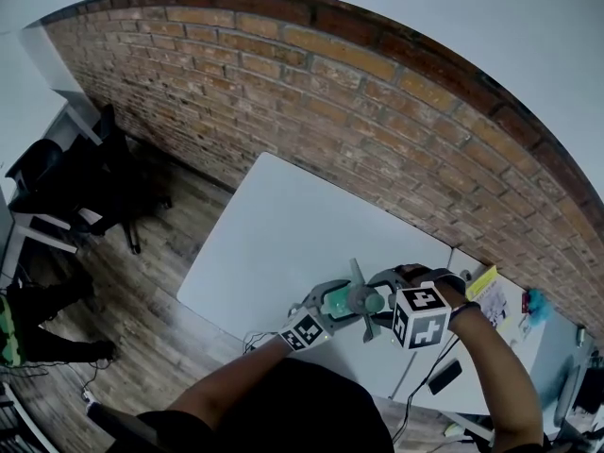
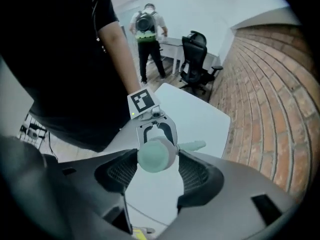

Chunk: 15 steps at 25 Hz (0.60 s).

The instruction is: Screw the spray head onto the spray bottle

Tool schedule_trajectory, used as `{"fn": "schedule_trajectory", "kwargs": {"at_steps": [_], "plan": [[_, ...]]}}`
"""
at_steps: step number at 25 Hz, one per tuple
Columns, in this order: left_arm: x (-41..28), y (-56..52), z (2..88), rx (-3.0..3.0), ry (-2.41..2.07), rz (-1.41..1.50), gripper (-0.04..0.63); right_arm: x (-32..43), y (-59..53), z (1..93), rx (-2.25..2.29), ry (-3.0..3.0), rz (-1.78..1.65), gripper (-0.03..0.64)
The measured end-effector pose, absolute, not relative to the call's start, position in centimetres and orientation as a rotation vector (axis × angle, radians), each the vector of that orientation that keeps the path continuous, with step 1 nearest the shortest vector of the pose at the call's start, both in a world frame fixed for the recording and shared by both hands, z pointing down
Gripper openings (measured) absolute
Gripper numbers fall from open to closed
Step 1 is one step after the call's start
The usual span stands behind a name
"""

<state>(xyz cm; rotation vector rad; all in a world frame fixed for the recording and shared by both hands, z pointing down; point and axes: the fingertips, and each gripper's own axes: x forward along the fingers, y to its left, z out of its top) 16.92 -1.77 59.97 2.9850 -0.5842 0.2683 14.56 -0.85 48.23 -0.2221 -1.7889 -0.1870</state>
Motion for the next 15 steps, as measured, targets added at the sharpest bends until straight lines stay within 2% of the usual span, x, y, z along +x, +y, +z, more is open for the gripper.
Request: {"fn": "schedule_trajectory", "kwargs": {"at_steps": [15], "plan": [[16.9,-1.8,59.6,2.992,-0.572,0.262,0.334,14.7,-0.3,50.6,-0.618,-1.549,-0.611,0.255]]}}
